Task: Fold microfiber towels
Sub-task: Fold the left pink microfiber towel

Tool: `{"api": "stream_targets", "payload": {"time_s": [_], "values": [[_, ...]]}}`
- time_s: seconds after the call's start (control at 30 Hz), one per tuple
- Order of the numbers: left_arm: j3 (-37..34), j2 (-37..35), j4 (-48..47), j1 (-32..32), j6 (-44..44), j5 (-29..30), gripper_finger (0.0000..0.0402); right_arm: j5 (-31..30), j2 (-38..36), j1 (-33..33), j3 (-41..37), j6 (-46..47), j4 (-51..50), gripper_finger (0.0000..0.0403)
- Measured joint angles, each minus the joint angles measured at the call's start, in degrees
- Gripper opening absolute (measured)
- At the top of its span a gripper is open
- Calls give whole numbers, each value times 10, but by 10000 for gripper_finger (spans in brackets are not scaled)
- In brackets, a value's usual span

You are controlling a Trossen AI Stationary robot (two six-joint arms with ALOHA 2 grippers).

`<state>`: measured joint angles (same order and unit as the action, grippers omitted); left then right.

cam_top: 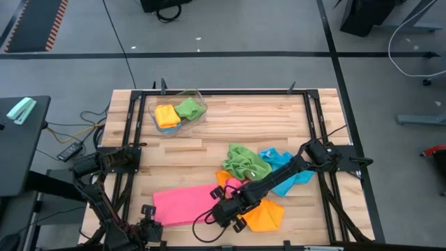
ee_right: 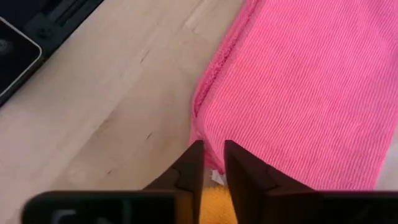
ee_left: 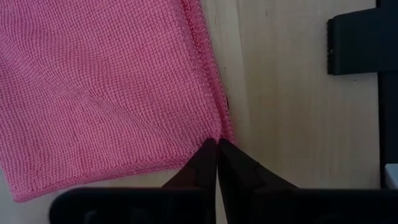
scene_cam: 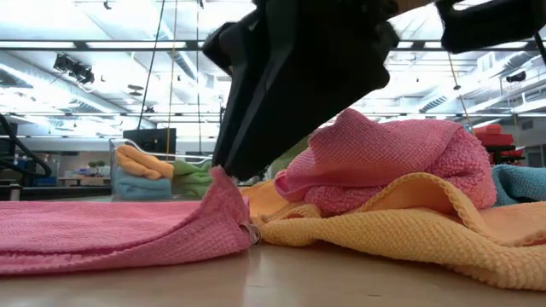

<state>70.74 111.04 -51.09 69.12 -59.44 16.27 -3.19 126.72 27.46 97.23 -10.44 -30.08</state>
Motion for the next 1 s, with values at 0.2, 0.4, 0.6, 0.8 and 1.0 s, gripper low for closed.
{"api": "stream_targets", "payload": {"time_s": [0.2, 0.4, 0.6, 0.8, 1.0], "values": [[0, 0, 0, 0, 0, 0, 22, -18, -5, 13, 0, -17, 23, 139], [0, 0, 0, -2, 0, -1, 32, -23, 1, 7, -40, -20, 83, 151], [0, 0, 0, -2, 0, -1, 20, -24, 1, 0, -57, -26, 97, 118], [0, 0, 0, -2, 0, -1, 17, -24, 1, -1, -57, -27, 102, 70], [0, 0, -1, -2, 0, -1, 30, -24, 1, -1, -57, -27, 102, 25]]}}
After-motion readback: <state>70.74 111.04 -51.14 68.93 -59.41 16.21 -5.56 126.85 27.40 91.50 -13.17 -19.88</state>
